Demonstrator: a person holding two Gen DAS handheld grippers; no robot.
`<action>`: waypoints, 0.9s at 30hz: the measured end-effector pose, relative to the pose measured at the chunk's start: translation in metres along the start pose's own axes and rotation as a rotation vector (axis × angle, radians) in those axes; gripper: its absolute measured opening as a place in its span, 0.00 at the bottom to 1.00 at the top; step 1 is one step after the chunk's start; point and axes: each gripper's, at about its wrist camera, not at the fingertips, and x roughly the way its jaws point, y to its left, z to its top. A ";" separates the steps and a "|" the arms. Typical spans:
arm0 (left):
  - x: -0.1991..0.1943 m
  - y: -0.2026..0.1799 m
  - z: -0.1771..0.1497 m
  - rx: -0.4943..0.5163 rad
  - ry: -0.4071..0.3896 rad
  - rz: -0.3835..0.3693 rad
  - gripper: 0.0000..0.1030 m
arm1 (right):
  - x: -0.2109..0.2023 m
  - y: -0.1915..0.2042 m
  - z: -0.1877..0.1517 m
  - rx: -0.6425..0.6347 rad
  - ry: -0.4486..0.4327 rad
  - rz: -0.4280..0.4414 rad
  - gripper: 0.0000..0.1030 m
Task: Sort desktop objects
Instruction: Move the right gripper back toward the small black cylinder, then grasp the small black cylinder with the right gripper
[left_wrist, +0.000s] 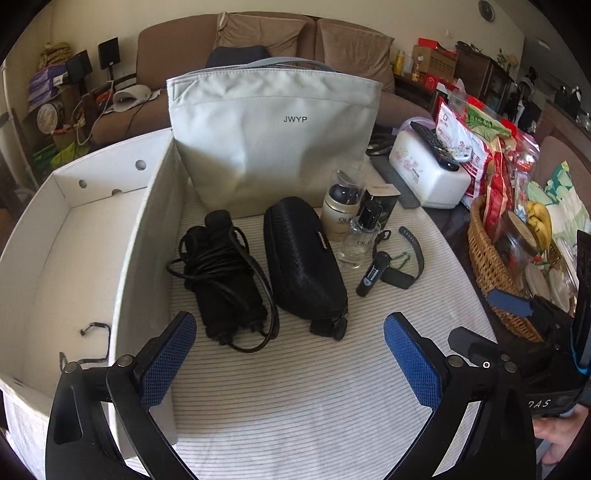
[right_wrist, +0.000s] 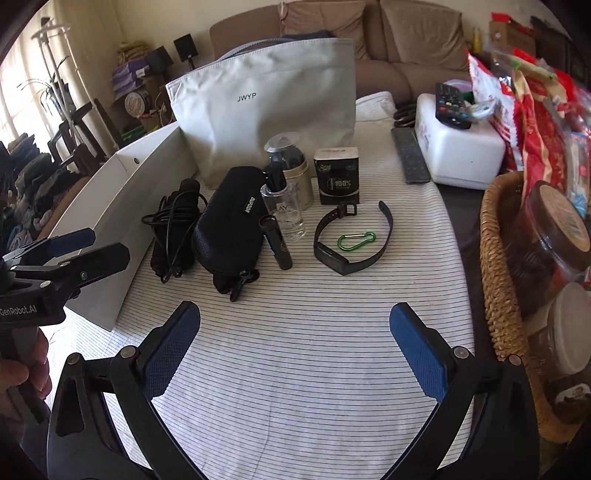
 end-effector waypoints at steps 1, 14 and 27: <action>0.004 -0.002 0.000 0.003 0.001 0.000 1.00 | 0.003 -0.003 0.001 -0.002 -0.003 -0.003 0.99; 0.044 -0.010 -0.019 0.037 0.016 -0.024 1.00 | 0.068 0.017 0.031 -0.101 0.005 0.060 0.51; 0.055 -0.014 -0.015 0.089 0.009 -0.033 1.00 | 0.106 0.026 0.040 -0.145 0.039 0.046 0.15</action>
